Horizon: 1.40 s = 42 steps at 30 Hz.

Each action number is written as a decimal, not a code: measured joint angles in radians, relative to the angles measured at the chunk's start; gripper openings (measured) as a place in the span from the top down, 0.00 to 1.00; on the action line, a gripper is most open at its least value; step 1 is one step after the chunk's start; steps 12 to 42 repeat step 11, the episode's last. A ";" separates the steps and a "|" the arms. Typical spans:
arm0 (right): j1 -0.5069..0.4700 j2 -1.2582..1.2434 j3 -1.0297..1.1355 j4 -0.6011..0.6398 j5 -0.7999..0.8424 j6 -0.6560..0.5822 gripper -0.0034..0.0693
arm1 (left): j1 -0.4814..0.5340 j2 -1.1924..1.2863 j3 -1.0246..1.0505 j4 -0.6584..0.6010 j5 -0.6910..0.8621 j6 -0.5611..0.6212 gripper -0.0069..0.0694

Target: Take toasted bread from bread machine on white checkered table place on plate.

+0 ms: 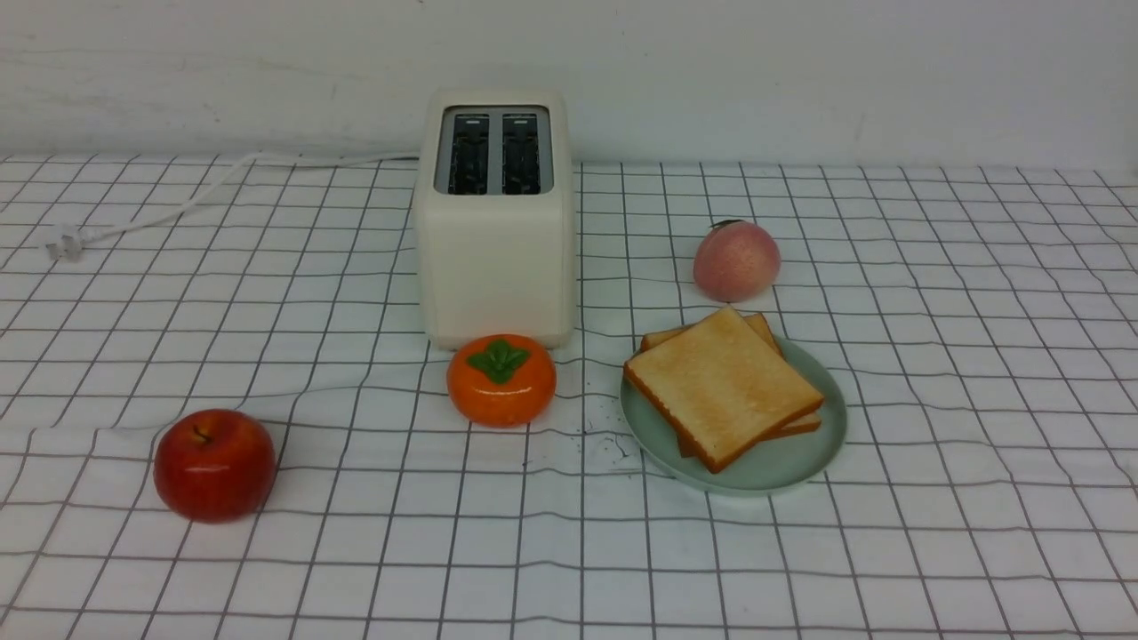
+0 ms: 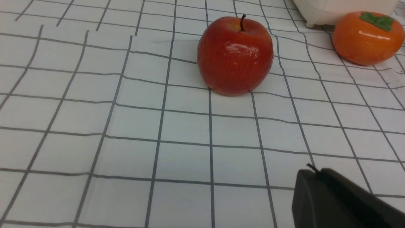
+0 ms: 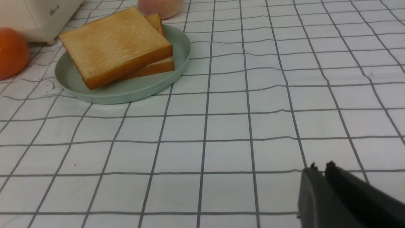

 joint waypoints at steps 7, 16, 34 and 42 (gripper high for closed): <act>0.000 0.000 0.000 -0.001 0.000 0.000 0.88 | 0.000 0.000 0.000 0.000 0.001 0.000 0.92; 0.000 0.000 0.000 -0.001 0.000 0.000 0.87 | 0.000 0.000 0.000 0.000 0.001 0.000 0.92; 0.000 0.000 0.000 -0.001 0.000 0.000 0.87 | 0.000 0.000 0.000 0.000 0.001 0.000 0.92; 0.000 0.000 0.000 -0.001 0.000 0.000 0.87 | 0.000 0.000 0.000 0.000 0.001 0.000 0.92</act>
